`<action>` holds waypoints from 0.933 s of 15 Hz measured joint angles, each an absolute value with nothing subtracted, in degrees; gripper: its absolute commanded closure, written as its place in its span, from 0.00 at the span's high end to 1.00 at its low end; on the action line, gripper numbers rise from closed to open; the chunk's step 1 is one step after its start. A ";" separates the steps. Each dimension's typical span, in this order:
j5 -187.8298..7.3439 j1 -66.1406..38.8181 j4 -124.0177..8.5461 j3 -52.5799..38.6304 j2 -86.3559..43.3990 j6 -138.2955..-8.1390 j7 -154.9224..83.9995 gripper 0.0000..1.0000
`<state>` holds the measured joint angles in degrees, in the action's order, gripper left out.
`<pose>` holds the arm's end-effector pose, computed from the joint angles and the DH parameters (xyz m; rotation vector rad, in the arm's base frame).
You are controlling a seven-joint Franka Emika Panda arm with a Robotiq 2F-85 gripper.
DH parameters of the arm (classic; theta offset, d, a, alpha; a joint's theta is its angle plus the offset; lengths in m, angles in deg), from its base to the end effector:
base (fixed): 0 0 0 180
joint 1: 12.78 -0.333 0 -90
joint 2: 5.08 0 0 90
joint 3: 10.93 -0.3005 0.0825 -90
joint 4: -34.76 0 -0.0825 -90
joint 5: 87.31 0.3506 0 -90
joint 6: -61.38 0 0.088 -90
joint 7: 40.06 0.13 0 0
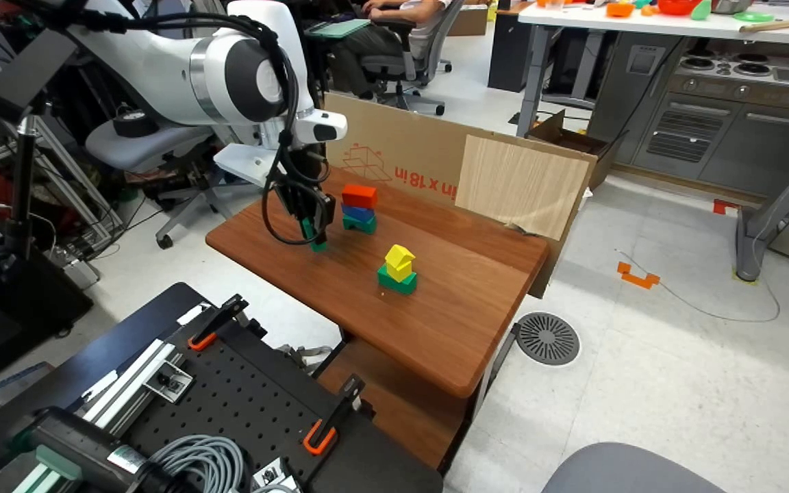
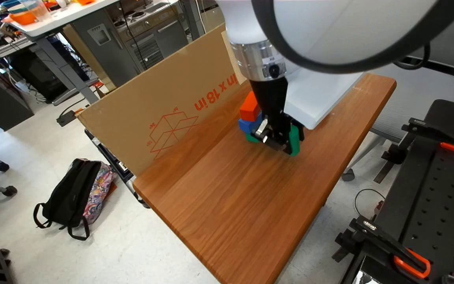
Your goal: Move the green cylinder to the right side of the table
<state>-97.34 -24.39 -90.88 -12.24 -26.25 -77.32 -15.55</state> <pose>0.5031 0.1123 0.1943 2.9987 -0.0952 -0.1530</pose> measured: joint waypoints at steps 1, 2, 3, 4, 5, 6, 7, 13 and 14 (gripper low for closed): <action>-96.17 -23.93 -90.99 -12.25 -25.52 -76.92 -16.90 0.09; -95.04 -23.33 -91.05 -12.24 -24.75 -76.58 -18.16 0.09; -93.97 -22.59 -91.04 -12.22 -24.04 -76.27 -19.11 0.09; -92.90 -21.73 -91.01 -12.18 -23.31 -75.88 -19.89 0.09; -91.85 -20.79 -90.93 -12.07 -22.62 -75.62 -20.52 0.09; -90.98 -19.88 -90.82 -11.89 -21.97 -75.51 -20.88 0.09; -90.20 -19.06 -90.60 -11.59 -21.45 -75.49 -20.99 0.09; -88.29 -16.28 -87.35 -9.04 -20.95 -75.42 -19.14 0.09; -88.23 -16.15 -86.74 -8.55 -21.15 -75.42 -18.04 0.09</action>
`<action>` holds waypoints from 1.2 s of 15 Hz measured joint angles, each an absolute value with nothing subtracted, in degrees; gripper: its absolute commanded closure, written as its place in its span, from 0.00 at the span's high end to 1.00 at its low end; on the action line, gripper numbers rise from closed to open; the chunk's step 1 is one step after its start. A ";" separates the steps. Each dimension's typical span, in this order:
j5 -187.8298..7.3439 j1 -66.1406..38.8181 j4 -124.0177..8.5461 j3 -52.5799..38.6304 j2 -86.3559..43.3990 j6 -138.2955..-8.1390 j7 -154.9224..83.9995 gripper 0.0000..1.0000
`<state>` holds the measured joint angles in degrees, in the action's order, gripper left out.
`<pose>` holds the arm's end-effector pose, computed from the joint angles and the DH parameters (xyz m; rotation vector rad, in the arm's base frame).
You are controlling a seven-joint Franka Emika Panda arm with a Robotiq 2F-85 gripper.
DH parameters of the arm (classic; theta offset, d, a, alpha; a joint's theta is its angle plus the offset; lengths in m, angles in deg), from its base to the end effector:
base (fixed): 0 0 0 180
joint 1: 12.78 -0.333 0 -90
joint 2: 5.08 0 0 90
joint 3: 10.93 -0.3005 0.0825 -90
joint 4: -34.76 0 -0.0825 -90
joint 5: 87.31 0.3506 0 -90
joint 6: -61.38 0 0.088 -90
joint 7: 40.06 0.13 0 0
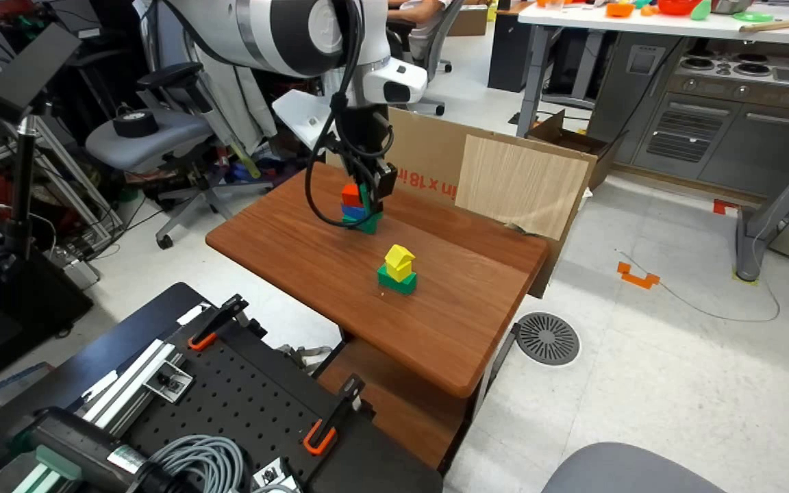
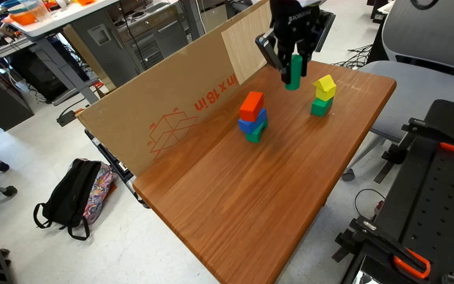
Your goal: Move the green cylinder to the right side of the table
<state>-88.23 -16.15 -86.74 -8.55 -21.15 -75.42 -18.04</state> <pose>0.5461 0.0091 0.2648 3.0683 -0.5484 -0.0133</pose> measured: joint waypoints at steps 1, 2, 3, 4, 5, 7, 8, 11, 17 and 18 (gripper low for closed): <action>-88.22 -16.12 -86.07 -8.03 -21.57 -75.42 -16.68 0.09; -88.22 -16.10 -85.34 -7.54 -22.22 -75.42 -15.28 0.09; -88.18 -16.09 -84.56 -7.06 -23.13 -75.42 -13.83 0.09; -88.10 -16.07 -83.72 -6.58 -24.26 -75.42 -12.24 0.09; -87.86 -16.04 -82.87 -6.06 -25.51 -75.42 -10.28 0.09; -86.71 -16.01 -81.19 -5.09 -28.24 -75.16 -6.11 0.09; -85.64 -15.94 -80.34 -4.81 -29.65 -74.65 -4.34 0.09; -81.42 -15.67 -77.47 -4.63 -33.57 -72.43 0.11 0.09; -77.64 -15.57 -72.79 -4.63 -38.34 -72.16 6.03 0.09; -77.64 -15.57 -72.25 -4.63 -38.69 -72.17 6.86 0.09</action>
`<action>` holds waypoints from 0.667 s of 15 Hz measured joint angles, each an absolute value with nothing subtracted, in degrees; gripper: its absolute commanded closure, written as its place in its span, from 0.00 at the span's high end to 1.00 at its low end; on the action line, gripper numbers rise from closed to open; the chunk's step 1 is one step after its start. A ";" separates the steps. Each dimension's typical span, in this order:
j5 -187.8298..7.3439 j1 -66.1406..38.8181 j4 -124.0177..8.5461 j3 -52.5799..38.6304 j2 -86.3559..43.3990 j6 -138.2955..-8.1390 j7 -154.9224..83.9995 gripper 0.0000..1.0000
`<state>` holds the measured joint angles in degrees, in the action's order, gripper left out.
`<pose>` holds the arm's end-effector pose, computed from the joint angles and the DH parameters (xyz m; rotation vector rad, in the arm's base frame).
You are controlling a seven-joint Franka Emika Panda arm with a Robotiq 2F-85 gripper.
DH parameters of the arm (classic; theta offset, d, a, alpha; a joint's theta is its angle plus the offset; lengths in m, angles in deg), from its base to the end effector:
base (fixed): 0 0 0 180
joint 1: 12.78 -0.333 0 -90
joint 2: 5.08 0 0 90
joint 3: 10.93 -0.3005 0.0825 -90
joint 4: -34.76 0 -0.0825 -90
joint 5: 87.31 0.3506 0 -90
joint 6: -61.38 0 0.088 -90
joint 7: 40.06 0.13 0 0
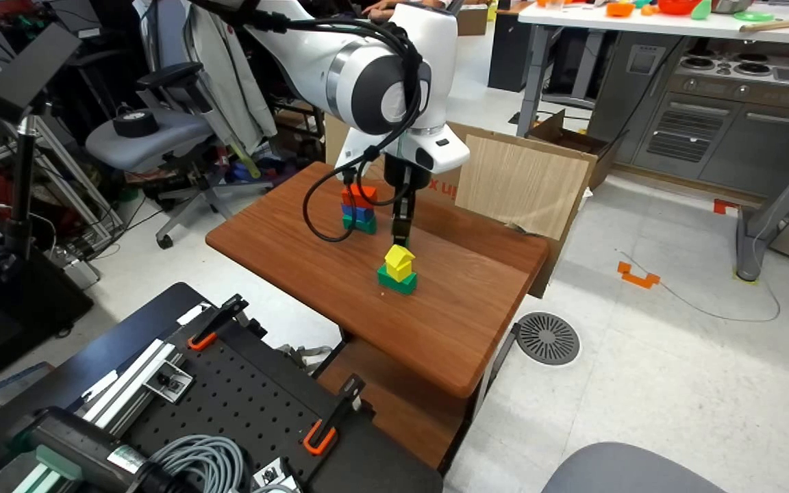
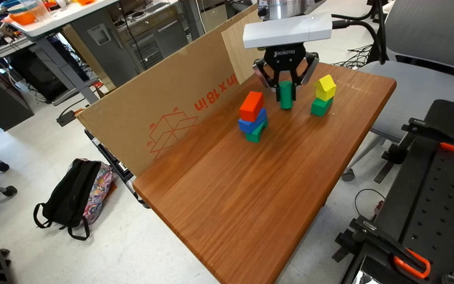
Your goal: Move the green cylinder to the right side of the table
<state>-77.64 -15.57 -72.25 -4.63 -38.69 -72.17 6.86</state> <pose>0.5927 -0.0291 0.1810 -2.7538 1.4851 0.2011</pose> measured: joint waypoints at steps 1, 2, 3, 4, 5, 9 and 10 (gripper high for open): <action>-77.64 -15.57 -71.88 -4.63 -38.90 -72.25 7.53 0.09; -77.64 -15.57 -71.58 -4.63 -39.04 -72.31 8.03 0.09; -77.64 -15.57 -71.38 -4.63 -39.14 -72.38 8.50 0.09; -77.64 -15.57 -71.22 -4.63 -39.28 -72.40 8.89 0.09; -77.64 -15.57 -71.06 -4.63 -39.49 -72.41 9.23 0.09; -77.65 -15.57 -70.49 -4.63 -40.30 -72.45 10.09 0.63; -77.65 -15.57 -70.46 -4.63 -40.38 -72.46 10.19 0.66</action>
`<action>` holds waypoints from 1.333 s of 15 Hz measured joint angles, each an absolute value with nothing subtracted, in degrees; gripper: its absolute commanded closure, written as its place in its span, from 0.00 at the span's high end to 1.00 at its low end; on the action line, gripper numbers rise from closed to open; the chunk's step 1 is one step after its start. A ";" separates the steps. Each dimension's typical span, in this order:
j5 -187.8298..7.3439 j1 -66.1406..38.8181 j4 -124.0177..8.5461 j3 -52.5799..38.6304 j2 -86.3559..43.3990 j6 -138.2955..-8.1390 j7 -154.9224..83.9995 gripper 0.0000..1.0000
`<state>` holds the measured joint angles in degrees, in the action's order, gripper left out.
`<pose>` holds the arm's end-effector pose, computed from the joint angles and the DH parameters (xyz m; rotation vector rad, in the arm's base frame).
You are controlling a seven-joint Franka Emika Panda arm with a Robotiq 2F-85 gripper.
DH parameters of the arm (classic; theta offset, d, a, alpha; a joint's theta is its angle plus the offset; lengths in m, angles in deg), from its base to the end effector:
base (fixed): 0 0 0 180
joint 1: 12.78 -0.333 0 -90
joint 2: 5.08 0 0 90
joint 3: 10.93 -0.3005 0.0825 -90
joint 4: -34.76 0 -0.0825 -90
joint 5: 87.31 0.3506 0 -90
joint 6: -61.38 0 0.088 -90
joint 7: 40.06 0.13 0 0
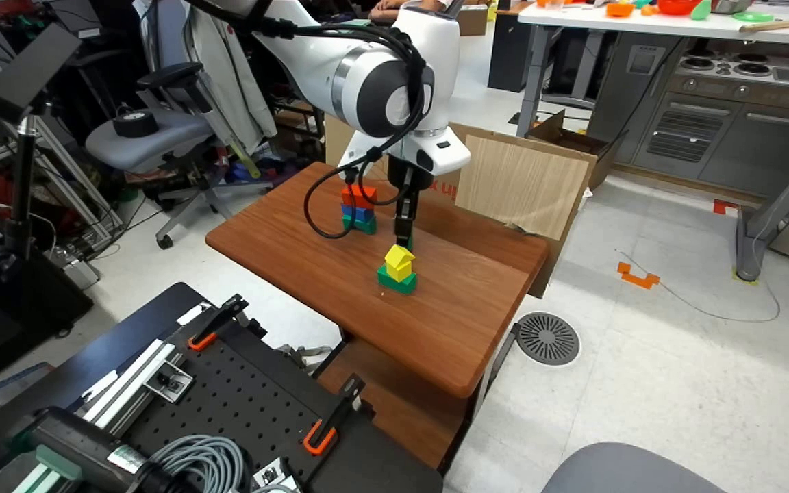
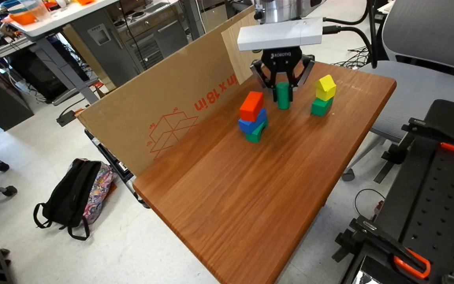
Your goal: Move the green cylinder to the right side of the table
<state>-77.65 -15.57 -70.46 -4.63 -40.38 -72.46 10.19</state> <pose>0.6000 -0.0292 0.1750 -2.7148 1.5642 0.1896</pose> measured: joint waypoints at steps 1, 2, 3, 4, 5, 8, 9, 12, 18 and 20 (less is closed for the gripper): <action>-77.66 -15.57 -70.45 -4.63 -40.47 -72.46 10.21 0.66; -77.66 -15.57 -70.45 -4.63 -40.53 -72.46 10.21 0.72; -77.68 -15.58 -70.45 -4.63 -40.55 -72.46 10.21 0.80; -77.68 -15.59 -70.45 -4.66 -40.54 -72.46 10.12 0.86; -77.80 -15.67 -70.49 -4.71 -40.37 -72.49 9.71 0.95; -78.50 -16.22 -71.94 -5.33 -37.58 -73.12 5.81 1.00; -79.06 -16.47 -73.25 -5.72 -35.63 -73.24 3.96 1.00; -81.11 -17.51 -79.83 -7.15 -27.64 -72.70 -2.02 1.00; -87.54 -19.66 -97.01 -11.19 -10.42 -72.14 -10.53 1.00; -89.15 -19.78 -102.08 -13.37 -5.43 -72.09 -13.13 1.00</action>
<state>-89.15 -19.78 -102.08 -13.37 -5.43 -72.09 -13.13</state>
